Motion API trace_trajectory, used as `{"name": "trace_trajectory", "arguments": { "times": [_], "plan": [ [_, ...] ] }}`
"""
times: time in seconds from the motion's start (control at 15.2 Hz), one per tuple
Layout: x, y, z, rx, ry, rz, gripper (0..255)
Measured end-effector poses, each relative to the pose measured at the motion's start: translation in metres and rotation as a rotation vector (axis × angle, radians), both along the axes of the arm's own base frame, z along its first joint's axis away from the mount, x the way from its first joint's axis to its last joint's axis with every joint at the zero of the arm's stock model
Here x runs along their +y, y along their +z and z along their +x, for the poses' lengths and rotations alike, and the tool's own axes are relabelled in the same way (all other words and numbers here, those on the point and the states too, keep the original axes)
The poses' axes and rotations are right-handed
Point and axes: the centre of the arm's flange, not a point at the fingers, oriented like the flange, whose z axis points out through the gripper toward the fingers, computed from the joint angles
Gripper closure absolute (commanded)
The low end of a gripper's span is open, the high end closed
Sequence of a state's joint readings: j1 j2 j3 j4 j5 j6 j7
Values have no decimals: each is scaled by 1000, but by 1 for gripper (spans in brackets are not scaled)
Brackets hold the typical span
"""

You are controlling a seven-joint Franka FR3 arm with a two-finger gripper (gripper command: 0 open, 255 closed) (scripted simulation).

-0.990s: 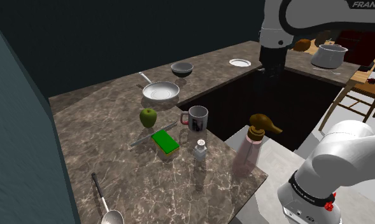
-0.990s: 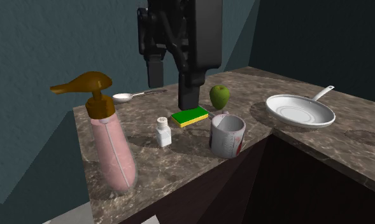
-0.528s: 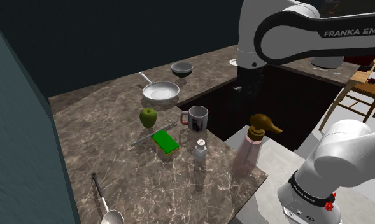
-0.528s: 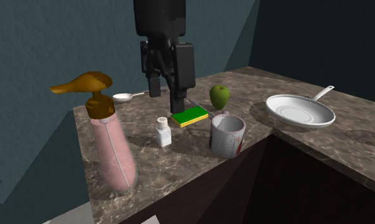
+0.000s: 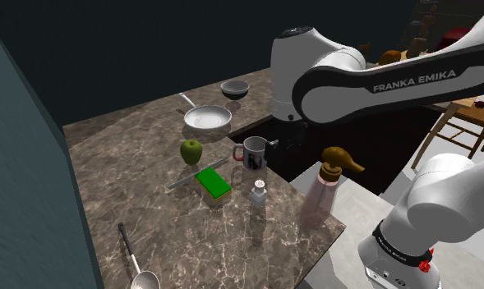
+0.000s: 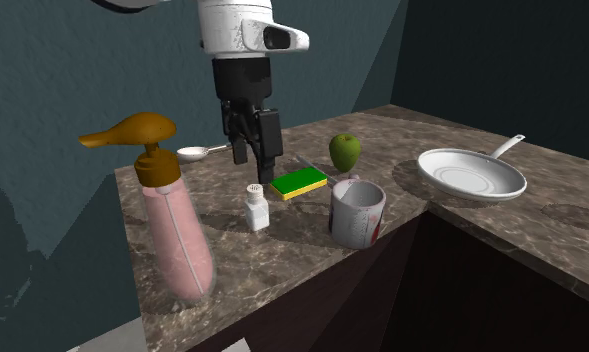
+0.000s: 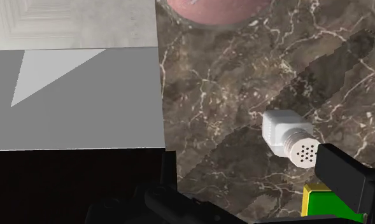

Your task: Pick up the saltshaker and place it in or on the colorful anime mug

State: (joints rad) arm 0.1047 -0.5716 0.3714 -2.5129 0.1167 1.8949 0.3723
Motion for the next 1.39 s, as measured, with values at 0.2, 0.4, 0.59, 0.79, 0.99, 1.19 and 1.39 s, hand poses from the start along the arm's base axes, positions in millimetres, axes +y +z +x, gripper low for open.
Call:
{"name": "trace_trajectory", "arguments": {
  "times": [0.2,0.4,0.59,0.79,0.99,1.19,1.39],
  "plan": [
    [32,-22,9,-12,8,-4,0],
    [65,-43,17,-24,15,-7,0],
    [75,-57,20,-29,17,-7,0],
    [74,-71,19,-30,17,-7,0],
    [73,-87,18,-30,17,-7,0],
    [72,-90,19,-30,17,-7,0],
    [72,-90,19,-30,17,-7,0]
  ]
}}
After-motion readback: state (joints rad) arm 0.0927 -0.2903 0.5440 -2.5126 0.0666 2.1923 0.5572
